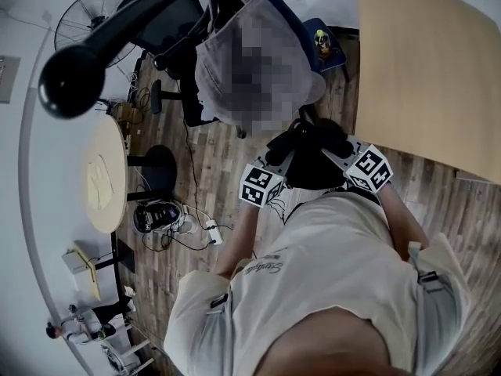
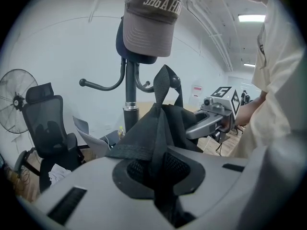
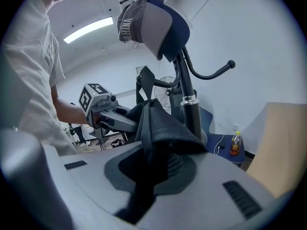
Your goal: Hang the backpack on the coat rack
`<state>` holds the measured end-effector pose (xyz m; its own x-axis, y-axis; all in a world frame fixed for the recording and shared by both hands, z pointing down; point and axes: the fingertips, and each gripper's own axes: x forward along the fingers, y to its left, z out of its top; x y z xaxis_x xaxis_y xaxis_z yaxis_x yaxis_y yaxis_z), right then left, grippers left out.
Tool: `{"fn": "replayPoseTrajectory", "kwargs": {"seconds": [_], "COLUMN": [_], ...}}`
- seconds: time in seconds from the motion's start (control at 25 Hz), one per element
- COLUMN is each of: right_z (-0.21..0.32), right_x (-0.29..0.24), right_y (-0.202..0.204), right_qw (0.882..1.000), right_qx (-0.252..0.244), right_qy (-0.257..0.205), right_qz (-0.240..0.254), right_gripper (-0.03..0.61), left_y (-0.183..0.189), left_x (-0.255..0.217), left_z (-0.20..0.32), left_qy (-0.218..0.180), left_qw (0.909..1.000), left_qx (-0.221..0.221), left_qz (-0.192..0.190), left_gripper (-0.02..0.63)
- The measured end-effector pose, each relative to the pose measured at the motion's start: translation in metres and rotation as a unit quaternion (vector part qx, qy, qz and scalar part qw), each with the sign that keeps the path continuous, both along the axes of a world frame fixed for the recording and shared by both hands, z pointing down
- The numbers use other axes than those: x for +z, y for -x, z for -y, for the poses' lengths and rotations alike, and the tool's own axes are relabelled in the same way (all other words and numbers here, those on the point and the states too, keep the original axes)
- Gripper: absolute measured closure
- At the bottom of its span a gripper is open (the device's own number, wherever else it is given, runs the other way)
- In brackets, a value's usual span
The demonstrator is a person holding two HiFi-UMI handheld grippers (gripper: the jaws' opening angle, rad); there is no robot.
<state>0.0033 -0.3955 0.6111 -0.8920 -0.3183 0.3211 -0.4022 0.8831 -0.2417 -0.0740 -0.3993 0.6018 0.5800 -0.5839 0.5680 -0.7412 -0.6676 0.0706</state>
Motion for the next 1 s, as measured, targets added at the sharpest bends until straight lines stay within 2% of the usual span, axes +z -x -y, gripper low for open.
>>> {"fn": "replayPoseTrajectory", "kwargs": {"seconds": [0.28,0.64,0.88,1.0], "right_z": [0.012,0.034,0.045,0.049], "right_x": [0.023,0.033,0.039,0.039], "right_y": [0.0,-0.003,-0.007,-0.009], "right_qw": [1.0,0.999,0.998,0.997], "right_qx": [-0.004,0.002,0.001,0.009], "right_qy": [0.021,0.039,0.055,0.07], "right_qz": [-0.016,-0.026,-0.02,-0.009], "right_gripper": [0.548,0.543,0.509,0.455], "left_y": [0.003,0.001,-0.001,-0.001], "left_x": [0.021,0.032,0.038,0.042], "left_z": [0.01,0.029,0.04,0.043], "left_qy": [0.026,0.038,0.034,0.032], "left_qw": [0.9996,0.9992,0.9994,0.9994], "left_qx": [-0.008,-0.014,-0.01,-0.01], "left_qz": [0.006,0.004,0.004,0.011], "left_gripper": [0.569,0.568,0.565,0.56]}}
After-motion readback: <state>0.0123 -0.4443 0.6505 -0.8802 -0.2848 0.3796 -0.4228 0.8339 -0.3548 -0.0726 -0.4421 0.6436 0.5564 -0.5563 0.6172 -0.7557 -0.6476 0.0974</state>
